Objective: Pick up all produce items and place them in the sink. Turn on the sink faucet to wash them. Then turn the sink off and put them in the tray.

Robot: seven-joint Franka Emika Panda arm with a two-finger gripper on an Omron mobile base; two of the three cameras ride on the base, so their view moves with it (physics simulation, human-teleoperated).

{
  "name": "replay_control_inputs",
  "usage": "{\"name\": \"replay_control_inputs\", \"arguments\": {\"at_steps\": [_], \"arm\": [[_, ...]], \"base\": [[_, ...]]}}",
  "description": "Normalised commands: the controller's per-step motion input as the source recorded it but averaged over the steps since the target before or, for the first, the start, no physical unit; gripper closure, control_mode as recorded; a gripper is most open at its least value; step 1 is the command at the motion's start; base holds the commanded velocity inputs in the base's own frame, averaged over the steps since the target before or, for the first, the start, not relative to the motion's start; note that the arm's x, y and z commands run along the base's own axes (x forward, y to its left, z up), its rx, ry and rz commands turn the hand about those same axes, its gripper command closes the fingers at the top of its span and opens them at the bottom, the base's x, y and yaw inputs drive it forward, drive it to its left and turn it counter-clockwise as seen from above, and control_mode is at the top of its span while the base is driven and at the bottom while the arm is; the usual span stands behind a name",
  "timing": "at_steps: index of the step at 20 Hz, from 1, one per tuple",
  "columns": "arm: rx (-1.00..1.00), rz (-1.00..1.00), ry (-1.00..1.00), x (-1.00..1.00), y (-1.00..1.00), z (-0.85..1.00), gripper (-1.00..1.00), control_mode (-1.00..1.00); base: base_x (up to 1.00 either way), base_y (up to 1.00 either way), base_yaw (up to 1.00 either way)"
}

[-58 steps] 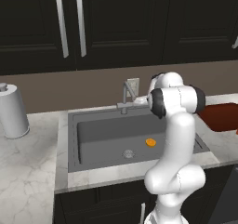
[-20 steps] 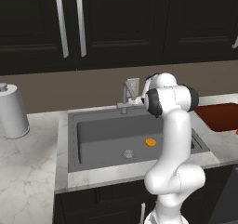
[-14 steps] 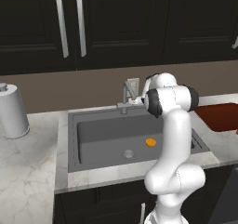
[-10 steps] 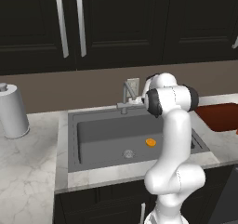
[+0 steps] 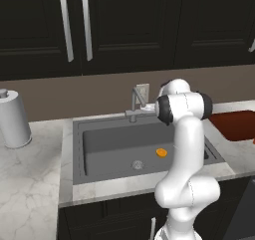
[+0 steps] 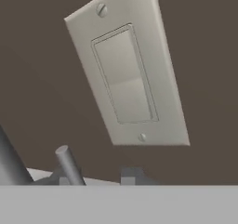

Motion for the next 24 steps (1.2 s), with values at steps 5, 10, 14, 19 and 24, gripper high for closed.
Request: {"name": "replay_control_inputs", "arguments": {"at_steps": [5, 10, 14, 19, 24], "arm": [[0.05, 0.00, 0.00, 0.00, -0.37, -0.02, 1.00, -1.00], [0.06, 0.00, 0.00, 0.00, -0.53, -0.07, 1.00, -1.00], [0.06, 0.00, 0.04, 0.00, -0.63, -0.13, 1.00, -1.00], [0.07, 0.00, 0.04, 0.00, -0.61, -0.14, 1.00, -1.00], [0.00, 0.00, 0.00, 0.01, -0.11, -0.05, 1.00, -1.00]], "base": [[0.00, 0.00, 0.00], [0.00, 0.00, 0.00], [0.00, 0.00, 0.00], [0.00, 0.00, 0.00], [0.00, 0.00, 0.00]]}}
